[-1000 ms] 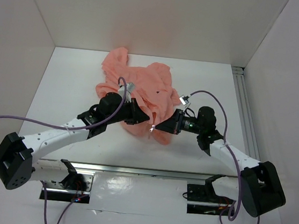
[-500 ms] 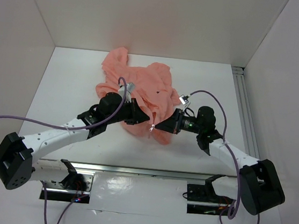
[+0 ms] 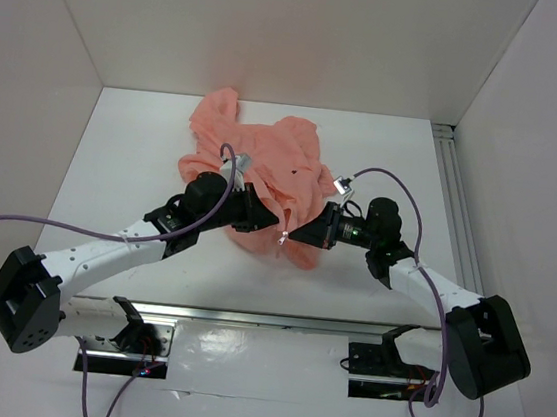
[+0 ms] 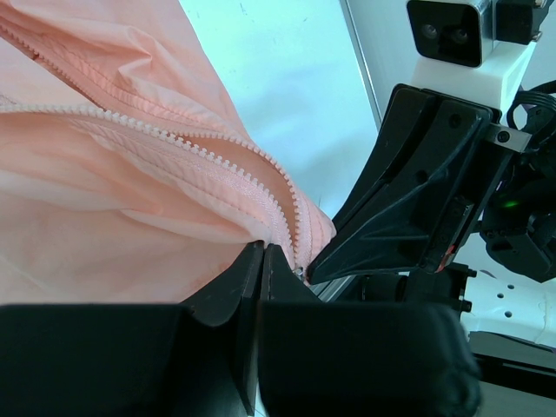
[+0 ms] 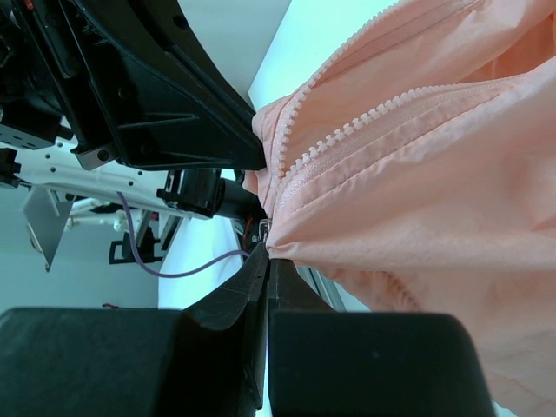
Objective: Zip up the jacket
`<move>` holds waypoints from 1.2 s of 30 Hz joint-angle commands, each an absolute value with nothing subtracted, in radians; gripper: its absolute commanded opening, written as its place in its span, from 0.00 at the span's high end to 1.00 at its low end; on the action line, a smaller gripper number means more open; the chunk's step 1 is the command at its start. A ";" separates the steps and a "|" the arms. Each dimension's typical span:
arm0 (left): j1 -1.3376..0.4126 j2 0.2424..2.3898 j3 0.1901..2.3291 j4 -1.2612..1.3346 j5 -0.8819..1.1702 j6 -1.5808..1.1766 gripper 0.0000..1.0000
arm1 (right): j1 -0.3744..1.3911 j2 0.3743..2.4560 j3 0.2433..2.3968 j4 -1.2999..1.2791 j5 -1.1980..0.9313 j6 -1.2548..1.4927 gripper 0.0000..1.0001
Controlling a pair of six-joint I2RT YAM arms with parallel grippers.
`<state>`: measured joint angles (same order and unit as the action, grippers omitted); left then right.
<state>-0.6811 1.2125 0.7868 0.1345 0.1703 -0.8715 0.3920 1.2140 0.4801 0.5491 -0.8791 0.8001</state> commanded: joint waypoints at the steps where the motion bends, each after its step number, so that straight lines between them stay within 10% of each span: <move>1: -0.675 1.169 0.785 0.172 0.186 -0.887 1.00 | 0.387 1.213 0.494 0.627 -0.879 0.810 1.00; 36: -0.684 1.147 0.765 0.170 0.124 -0.922 1.00 | 0.387 1.213 0.514 0.591 -0.888 0.792 1.00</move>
